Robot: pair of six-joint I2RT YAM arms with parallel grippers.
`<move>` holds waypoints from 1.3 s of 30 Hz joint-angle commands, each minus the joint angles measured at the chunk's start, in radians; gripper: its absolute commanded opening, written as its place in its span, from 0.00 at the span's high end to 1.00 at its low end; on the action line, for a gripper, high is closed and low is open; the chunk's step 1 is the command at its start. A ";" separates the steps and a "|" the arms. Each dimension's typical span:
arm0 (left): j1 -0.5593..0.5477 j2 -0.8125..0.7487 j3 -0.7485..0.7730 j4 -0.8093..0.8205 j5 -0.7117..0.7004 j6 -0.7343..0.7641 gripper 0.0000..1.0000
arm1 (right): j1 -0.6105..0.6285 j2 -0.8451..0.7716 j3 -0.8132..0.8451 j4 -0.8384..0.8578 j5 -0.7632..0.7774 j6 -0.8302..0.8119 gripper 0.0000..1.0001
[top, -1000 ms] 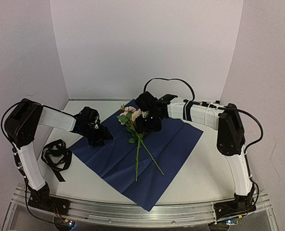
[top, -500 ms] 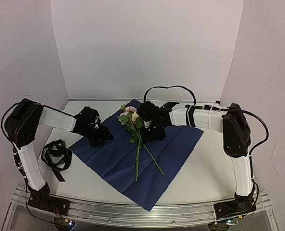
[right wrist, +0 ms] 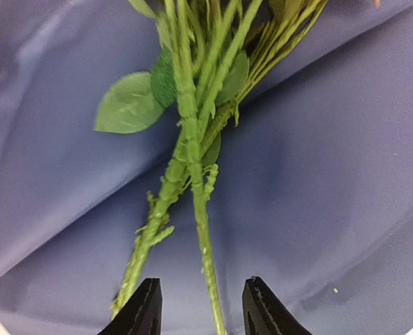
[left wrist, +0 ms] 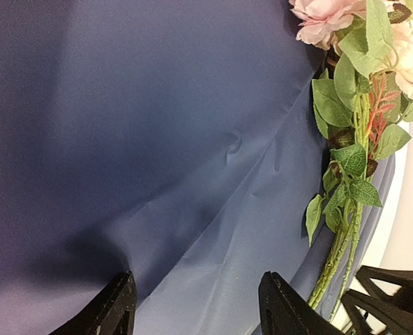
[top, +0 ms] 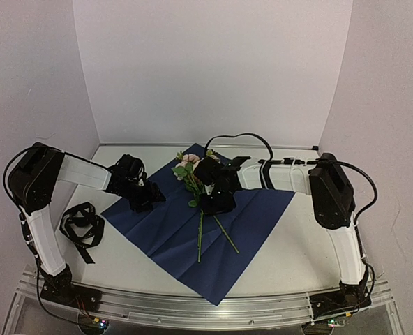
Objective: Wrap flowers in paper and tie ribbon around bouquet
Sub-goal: Adjust the fake flower on the flattened wrapping paper.
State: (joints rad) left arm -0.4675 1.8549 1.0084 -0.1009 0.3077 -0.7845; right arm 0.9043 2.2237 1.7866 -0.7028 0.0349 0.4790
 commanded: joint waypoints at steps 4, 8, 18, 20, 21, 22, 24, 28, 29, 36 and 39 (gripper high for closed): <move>0.001 0.023 0.020 -0.010 0.004 0.002 0.38 | 0.005 0.052 0.036 0.011 0.012 0.008 0.66; 0.000 0.024 0.021 -0.011 0.003 0.004 0.38 | 0.005 0.037 0.041 0.011 0.041 0.005 0.85; 0.001 0.028 0.021 -0.011 0.004 0.005 0.38 | 0.005 -0.013 0.100 0.013 0.102 -0.007 1.00; 0.001 0.030 0.021 -0.010 0.005 0.004 0.38 | 0.005 -0.025 0.116 0.018 0.121 -0.008 1.00; 0.000 0.031 0.021 -0.009 0.006 0.004 0.38 | 0.005 -0.027 0.127 0.018 0.130 -0.007 1.00; 0.000 0.032 0.021 -0.008 0.006 0.004 0.38 | 0.005 -0.029 0.137 0.019 0.141 -0.006 1.00; 0.001 0.032 0.023 -0.008 0.007 0.004 0.38 | 0.004 -0.026 0.162 0.018 0.166 0.002 1.00; 0.000 0.029 0.024 -0.011 0.006 0.006 0.38 | -0.005 -0.023 0.193 0.013 0.224 0.055 1.00; 0.001 0.028 0.024 -0.012 0.006 0.007 0.38 | -0.008 -0.023 0.196 0.012 0.238 0.070 1.00; 0.001 0.029 0.023 -0.014 0.007 0.008 0.38 | -0.019 -0.004 0.239 0.011 0.300 0.113 1.00; 0.000 0.026 0.024 -0.016 0.007 0.010 0.38 | -0.038 -0.008 0.233 -0.002 0.310 0.160 1.00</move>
State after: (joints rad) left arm -0.4675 1.8557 1.0088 -0.1001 0.3111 -0.7837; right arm 0.8892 2.2669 1.9778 -0.7021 0.2737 0.5703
